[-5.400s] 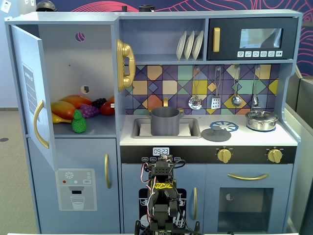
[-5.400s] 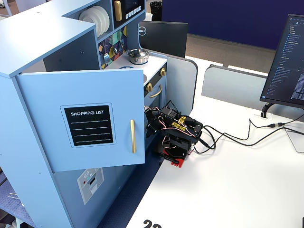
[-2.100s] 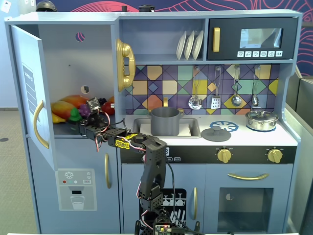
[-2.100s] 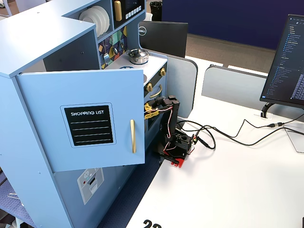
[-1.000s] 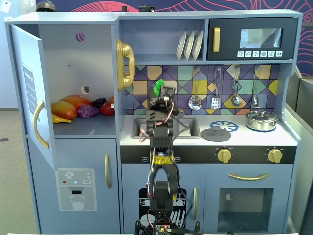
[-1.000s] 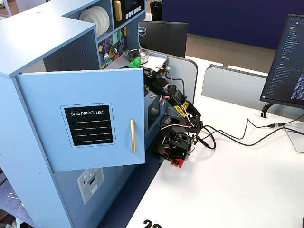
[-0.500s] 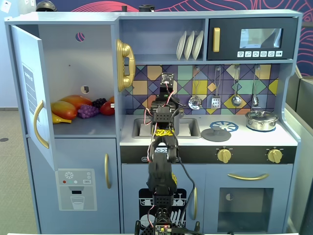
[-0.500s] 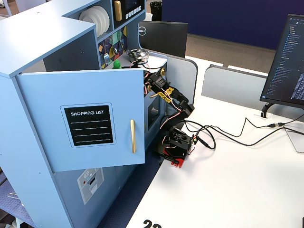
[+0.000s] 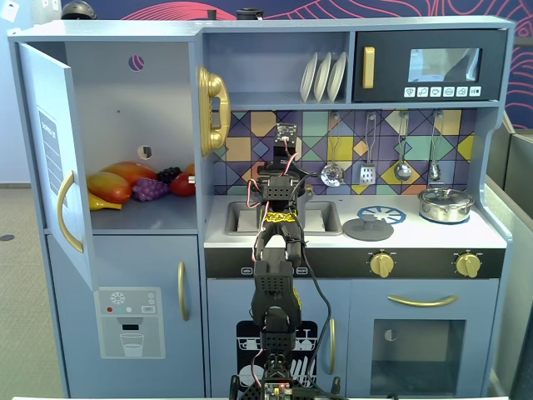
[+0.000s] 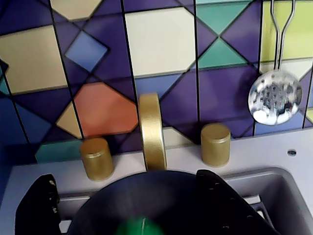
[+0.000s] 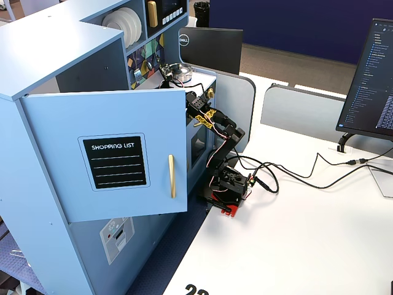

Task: Pick up the green pineapple from the left cabinet and place it in the gray recipient

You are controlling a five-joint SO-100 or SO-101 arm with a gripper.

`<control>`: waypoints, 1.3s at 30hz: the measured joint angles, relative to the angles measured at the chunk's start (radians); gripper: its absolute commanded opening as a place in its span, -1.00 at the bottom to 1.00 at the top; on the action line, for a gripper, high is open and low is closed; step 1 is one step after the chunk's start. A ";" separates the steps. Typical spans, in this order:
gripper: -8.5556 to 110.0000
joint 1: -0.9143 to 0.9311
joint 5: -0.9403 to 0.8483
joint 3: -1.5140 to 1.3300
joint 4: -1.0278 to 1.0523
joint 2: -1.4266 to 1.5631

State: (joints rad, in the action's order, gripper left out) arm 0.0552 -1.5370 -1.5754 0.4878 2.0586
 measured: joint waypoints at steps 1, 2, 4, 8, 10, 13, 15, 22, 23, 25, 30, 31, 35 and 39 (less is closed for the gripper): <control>-0.45 0.000 0.000 0.000 0.003 0.002; -0.53 0.000 0.002 0.000 0.011 0.008; -0.72 0.000 0.008 -0.003 0.041 0.043; -0.86 0.000 0.012 -0.060 0.209 0.218; -0.86 0.002 0.012 -0.118 0.339 0.328; -0.86 0.015 0.012 -0.258 0.515 0.509; -0.86 0.017 0.012 -0.382 0.601 0.629; -0.86 -0.017 0.028 -0.805 0.719 0.804; -0.86 -0.025 0.026 -0.865 0.701 0.796; -0.86 -0.034 0.029 -0.992 0.638 0.804; -0.86 -0.067 0.020 -1.276 0.480 0.841; -0.86 -0.067 0.003 -1.316 0.479 0.850; -0.86 -0.058 -0.080 -1.417 0.528 0.899; -0.86 -0.041 -0.086 -1.433 0.683 0.980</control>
State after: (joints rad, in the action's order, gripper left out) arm 0.0138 -1.6230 -3.0081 1.1704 3.0388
